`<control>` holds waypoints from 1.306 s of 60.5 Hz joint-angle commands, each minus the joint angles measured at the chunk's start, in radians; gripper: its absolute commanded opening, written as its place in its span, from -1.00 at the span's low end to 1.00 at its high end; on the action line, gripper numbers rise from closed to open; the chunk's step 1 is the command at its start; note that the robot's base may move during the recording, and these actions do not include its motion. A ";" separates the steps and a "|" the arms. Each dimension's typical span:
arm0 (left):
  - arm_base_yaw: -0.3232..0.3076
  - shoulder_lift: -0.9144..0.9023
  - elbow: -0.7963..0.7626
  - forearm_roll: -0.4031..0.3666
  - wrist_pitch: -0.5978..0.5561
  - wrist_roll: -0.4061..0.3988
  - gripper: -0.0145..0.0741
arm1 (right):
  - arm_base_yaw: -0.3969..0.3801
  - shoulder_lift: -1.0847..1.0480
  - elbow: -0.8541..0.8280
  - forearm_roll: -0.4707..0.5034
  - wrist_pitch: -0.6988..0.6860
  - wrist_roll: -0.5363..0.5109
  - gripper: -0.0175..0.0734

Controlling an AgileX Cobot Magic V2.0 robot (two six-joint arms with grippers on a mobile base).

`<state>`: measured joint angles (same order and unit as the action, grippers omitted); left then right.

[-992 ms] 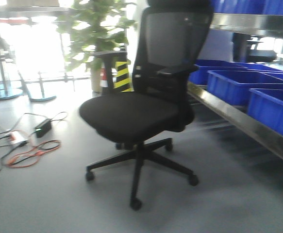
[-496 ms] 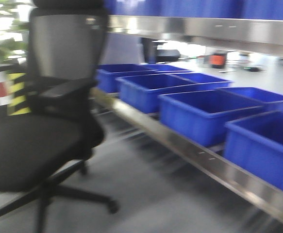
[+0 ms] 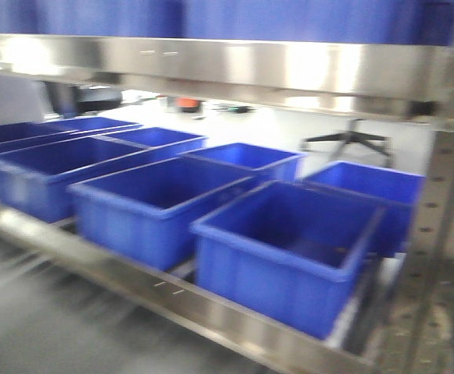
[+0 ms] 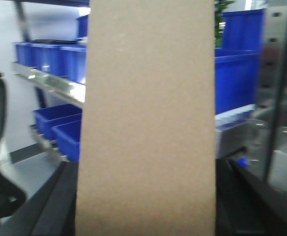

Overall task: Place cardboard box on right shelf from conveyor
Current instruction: 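Drive the base away from the conveyor toward the steel shelf rack, then position the base in front of the shelf, holding the box up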

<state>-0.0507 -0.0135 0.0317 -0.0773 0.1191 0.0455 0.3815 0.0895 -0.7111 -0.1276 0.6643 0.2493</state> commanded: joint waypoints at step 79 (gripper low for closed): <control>0.047 -0.015 0.010 -0.006 -0.086 0.000 -0.94 | -0.006 0.020 -0.024 -0.013 -0.107 -0.010 -0.37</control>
<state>-0.0021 -0.0135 0.0317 -0.0773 0.1191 0.0455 0.3815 0.0895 -0.7111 -0.1276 0.6643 0.2493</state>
